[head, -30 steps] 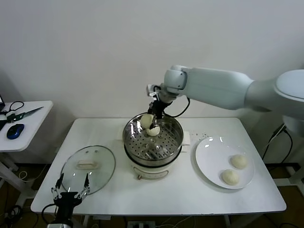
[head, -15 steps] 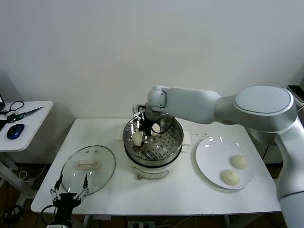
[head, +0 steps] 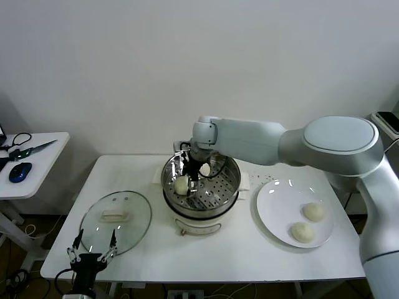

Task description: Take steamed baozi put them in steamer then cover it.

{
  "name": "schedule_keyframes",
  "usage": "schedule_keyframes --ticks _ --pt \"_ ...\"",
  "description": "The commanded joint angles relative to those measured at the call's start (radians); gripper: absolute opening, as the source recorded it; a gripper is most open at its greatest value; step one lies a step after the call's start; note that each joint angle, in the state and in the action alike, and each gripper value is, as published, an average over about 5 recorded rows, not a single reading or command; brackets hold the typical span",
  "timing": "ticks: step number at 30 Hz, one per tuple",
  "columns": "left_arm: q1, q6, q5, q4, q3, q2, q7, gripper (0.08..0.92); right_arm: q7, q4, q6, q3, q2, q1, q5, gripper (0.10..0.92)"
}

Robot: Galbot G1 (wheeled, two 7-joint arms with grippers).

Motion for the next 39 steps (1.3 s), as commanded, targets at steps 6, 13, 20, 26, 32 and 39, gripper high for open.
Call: schedule_keyframes --ticks 6,13,20,26,32,39 --pt "-0.007 0.007 0.007 -0.005 0.004 0.001 0.000 0.823 -0.074 0.251 0.024 0.002 -0.329 0.224 -0.049 0.823" --pt "-0.025 0.017 0.015 -0.004 0.007 -0.004 0.002 0.823 -0.120 0.417 0.047 0.005 -0.605 0.266 -0.186 0.823" --pt "-0.034 0.037 0.022 -0.007 0.003 -0.005 0.015 0.823 -0.130 0.517 0.061 0.062 -0.845 0.113 -0.388 0.823" --pt "-0.025 0.035 0.040 -0.009 0.001 -0.013 0.013 0.823 -0.138 0.482 0.083 0.192 -0.939 -0.142 -0.557 0.823" --pt "-0.018 0.036 0.058 -0.010 0.001 -0.028 0.011 0.823 -0.153 0.415 0.105 0.285 -0.952 -0.298 -0.640 0.823" --pt "-0.011 0.037 0.061 0.001 -0.005 -0.032 0.011 0.823 -0.155 0.343 0.120 0.357 -0.926 -0.428 -0.692 0.823"
